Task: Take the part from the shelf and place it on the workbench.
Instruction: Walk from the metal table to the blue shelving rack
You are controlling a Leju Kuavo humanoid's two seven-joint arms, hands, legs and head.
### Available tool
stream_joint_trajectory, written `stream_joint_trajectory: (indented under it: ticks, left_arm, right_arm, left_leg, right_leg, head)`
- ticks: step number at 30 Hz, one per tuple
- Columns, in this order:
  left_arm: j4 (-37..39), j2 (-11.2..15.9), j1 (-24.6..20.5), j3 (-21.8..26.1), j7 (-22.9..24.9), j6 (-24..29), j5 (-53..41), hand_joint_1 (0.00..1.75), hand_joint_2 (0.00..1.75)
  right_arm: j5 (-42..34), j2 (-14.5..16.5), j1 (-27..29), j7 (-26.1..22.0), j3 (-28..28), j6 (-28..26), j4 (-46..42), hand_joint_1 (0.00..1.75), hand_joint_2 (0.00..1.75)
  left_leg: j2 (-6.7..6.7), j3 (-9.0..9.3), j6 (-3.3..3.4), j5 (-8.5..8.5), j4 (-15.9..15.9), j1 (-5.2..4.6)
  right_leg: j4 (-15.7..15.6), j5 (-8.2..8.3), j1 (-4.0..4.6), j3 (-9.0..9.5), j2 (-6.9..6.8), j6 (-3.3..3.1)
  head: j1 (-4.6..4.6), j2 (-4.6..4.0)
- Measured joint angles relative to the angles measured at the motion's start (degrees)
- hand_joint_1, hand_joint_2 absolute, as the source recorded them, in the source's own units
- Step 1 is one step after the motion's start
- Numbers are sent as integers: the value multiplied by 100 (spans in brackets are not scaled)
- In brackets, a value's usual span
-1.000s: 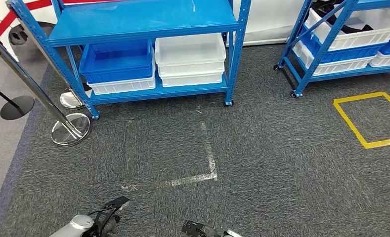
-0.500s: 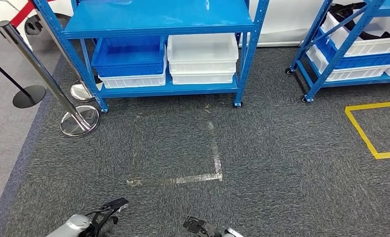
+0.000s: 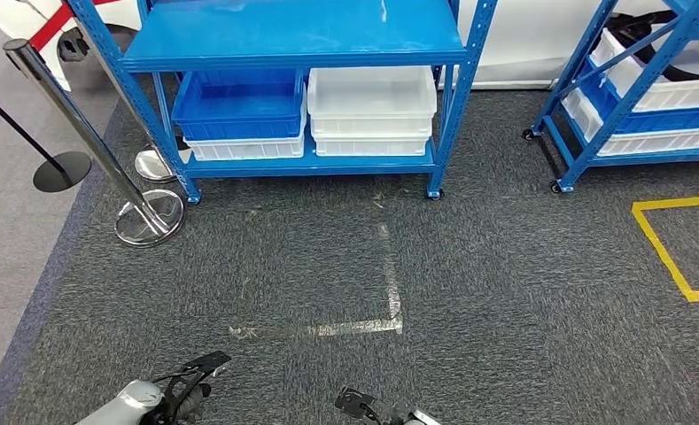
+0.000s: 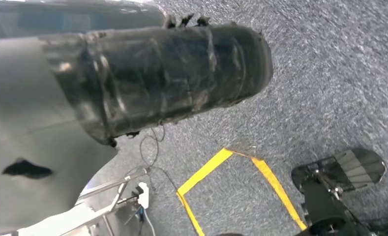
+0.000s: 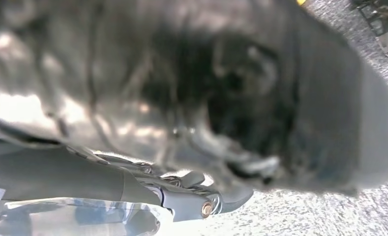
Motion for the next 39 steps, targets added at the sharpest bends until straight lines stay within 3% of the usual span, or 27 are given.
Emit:
stream_joint_trajectory:
  ticks: [2,3,5,6,7,8,10,11,12,16,18,20,22,23,24,26,28,30,32,34,36,37,38,39]
  left_arm:
    - [0,-5,-26,-6,22,2,-3,0,0]
    - [0,-10,-40,-8,32,3,-3,0,0]
    - [0,-22,-59,-11,56,5,-2,0,0]
    - [0,-30,-57,-14,73,8,0,0,0]
    - [0,-38,-52,-17,85,16,5,0,0]
    - [0,-48,-51,-20,93,26,14,0,0]
    - [0,-64,-55,-23,102,42,30,0,0]
    - [0,-70,-61,-23,104,44,37,0,0]
    - [1,-73,-71,-24,107,40,42,0,0]
    - [1,-75,-98,-27,122,22,52,0,0]
    - [2,-73,-111,-27,122,13,55,0,0]
    - [2,-75,-121,-27,122,4,54,0,0]
    - [2,-79,-114,-30,122,-11,52,0,0]
    - [2,-81,-112,-33,122,-22,52,0,0]
    - [2,-85,-112,-36,124,-38,51,0,0]
    - [2,-97,-117,-40,136,-81,48,0,0]
    - [3,-106,-131,-43,155,-126,42,0,0]
    - [4,-105,-137,-45,171,-161,37,0,0]
    - [4,-105,-131,-48,179,-180,38,0,0]
    - [4,-107,-149,-49,184,-183,38,0,0]
    - [4,-108,-159,-49,189,-182,41,0,0]
    - [4,-108,-148,-49,188,-178,55,0,0]
    - [4,-107,-131,-49,172,-163,84,0,0]
    - [4,-101,-107,-49,137,-139,136,0,0]
  right_arm:
    - [1,12,-22,16,15,2,-1,0,0]
    - [1,19,-33,25,20,11,-2,0,0]
    - [1,25,-44,38,23,34,1,0,0]
    - [1,25,-40,44,24,46,3,0,0]
    - [0,24,-34,48,26,51,7,0,0]
    - [-2,24,-30,52,27,56,9,0,0]
    - [-7,25,-31,62,28,83,13,0,0]
    - [-7,26,-36,74,28,114,14,0,0]
    - [-4,26,-41,90,29,149,15,0,0]
    - [3,37,-47,147,31,203,15,0,0]
    - [3,43,-61,151,32,201,15,0,0]
    - [2,43,-61,154,32,201,16,0,0]
    - [-1,42,-34,158,32,203,19,0,0]
    - [-2,42,-22,160,32,207,19,0,0]
    - [0,41,-18,160,32,218,20,0,0]
    - [5,41,-14,160,33,270,22,0,0]
    - [16,41,-6,163,34,337,30,0,0]
    - [32,46,-6,172,40,379,33,0,0]
    - [48,54,-24,178,57,397,32,0,0]
    - [58,61,-48,178,79,406,32,0,0]
    - [81,64,-49,179,111,432,37,0,0]
    - [110,64,-45,178,133,458,39,0,0]
    - [153,66,-42,169,162,483,42,0,0]
    - [206,70,-43,153,193,496,44,0,0]
  left_leg:
    - [27,-77,-51,-108,221,10]
    - [41,-236,-68,-215,522,14]
    - [53,-725,-94,-416,1312,16]
    - [55,-938,-101,-421,1579,17]
    - [58,-1055,-101,-312,1638,19]
    - [61,-1056,-92,-91,1464,20]
    - [82,-834,-44,427,734,12]
    - [93,-691,-14,560,400,-10]
    - [102,-585,23,580,190,-35]
    - [81,-364,180,388,-22,-64]
    - [62,-233,251,318,-52,-48]
    - [36,-127,289,227,-53,-49]
    - [-22,4,291,129,-48,-47]
    - [-65,80,284,75,-45,-44]
    - [-110,159,271,17,-41,-39]
    - [-207,263,215,-107,-16,-28]
    - [-299,282,141,-194,13,-19]
    - [-350,289,89,-221,9,-7]
    - [-231,199,45,-226,188,0]
    - [-48,-149,-10,-352,780,3]
    - [17,-603,-59,-589,1429,9]
    - [24,-748,-75,-613,1557,11]
    - [34,-799,-83,-522,1499,12]
    - [58,-746,-80,-310,1250,12]
  right_leg:
    - [-57,-28,-19,99,-4,-76]
    - [-75,-54,-22,153,-8,-106]
    - [-83,-127,-8,241,-14,-142]
    - [-83,-170,-1,288,-13,-147]
    - [-83,-215,5,342,-11,-146]
    - [-83,-265,10,409,-7,-142]
    - [-92,-377,17,549,-4,-119]
    - [-98,-428,24,597,-4,-94]
    - [-112,-467,27,622,-6,-63]
    - [52,-478,24,632,-17,44]
    - [559,-529,11,340,-11,94]
    - [1235,-744,4,-144,-10,135]
    - [1520,-895,-3,-517,-10,160]
    - [1396,-820,-9,-574,-7,164]
    - [1102,-613,-17,-544,7,164]
    - [374,-13,-30,-409,144,151]
    - [40,301,-24,-336,243,99]
    - [19,288,-7,-294,173,10]
    - [-51,281,-11,-207,102,-62]
    - [-105,249,-18,-113,39,-115]
    - [-113,185,-10,-47,-49,-147]
    - [-107,147,-7,-10,-92,-153]
    - [-100,109,-5,30,-134,-154]
    - [-92,72,-4,74,-172,-152]
  head:
    - [-26,0]
    - [-40,0]
    - [-56,0]
    - [-55,0]
    - [-57,0]
    - [-56,0]
    - [-50,0]
    - [-44,0]
    - [-37,0]
    - [-33,0]
    - [-27,0]
    - [-20,0]
    - [-19,0]
    - [-19,0]
    - [-19,0]
    - [-17,0]
    - [-16,0]
    - [-18,0]
    - [-36,0]
    - [-66,0]
    - [-79,0]
    - [-79,0]
    - [-81,0]
    - [-80,0]
